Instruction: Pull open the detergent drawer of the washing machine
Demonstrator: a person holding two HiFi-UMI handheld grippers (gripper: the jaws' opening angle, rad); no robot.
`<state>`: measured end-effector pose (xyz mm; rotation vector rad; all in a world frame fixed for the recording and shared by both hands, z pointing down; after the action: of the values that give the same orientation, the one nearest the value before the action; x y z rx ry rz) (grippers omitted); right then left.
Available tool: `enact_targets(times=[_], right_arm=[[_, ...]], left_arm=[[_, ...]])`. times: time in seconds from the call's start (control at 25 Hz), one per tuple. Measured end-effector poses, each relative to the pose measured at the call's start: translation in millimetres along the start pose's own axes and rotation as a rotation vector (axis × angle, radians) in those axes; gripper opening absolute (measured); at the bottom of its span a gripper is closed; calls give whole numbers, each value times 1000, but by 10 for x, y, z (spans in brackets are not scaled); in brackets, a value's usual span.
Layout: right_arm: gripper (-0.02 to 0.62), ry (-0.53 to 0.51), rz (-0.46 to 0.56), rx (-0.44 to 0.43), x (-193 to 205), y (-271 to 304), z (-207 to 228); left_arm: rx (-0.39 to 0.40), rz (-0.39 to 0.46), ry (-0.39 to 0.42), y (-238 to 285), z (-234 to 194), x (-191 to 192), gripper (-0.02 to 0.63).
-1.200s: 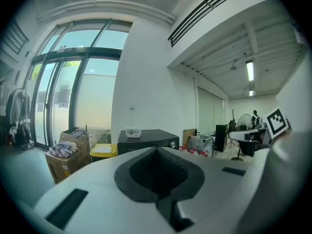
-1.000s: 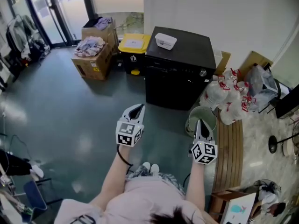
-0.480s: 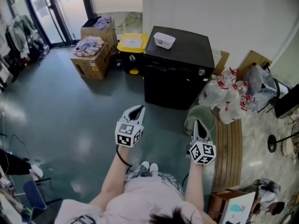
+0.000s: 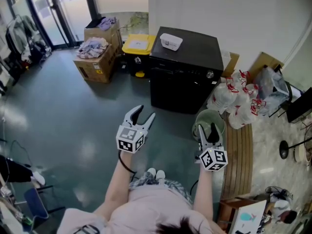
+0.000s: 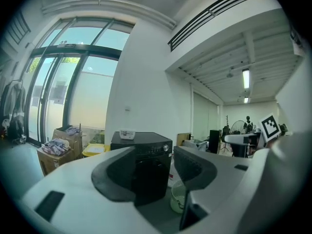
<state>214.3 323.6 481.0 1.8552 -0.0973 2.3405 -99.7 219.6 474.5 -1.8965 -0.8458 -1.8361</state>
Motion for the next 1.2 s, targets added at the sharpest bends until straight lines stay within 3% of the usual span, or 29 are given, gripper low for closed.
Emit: enact_targets(times=[0.16,0.32,1.2], right_arm=[[395,22,13,14,19,10,5],[461,22,9,21,41,78,-12],[477,32,17,63,126,450,-222]], left_arm=[[24,40,-22,-19,0,7,349],[34,52,-42,4,-45,26,399],[71,22,-10,329,-547,-8,403]])
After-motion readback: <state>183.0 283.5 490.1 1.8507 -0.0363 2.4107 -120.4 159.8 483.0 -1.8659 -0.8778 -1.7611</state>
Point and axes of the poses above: the fingertips, and each gripper's own axes: y forward along the fingers, z to its right, x out of its underside, the point moved 8 cm from there along -y, backward along the fingers, and after that the axes turned 1 degree about y, right-handed, at the moved point
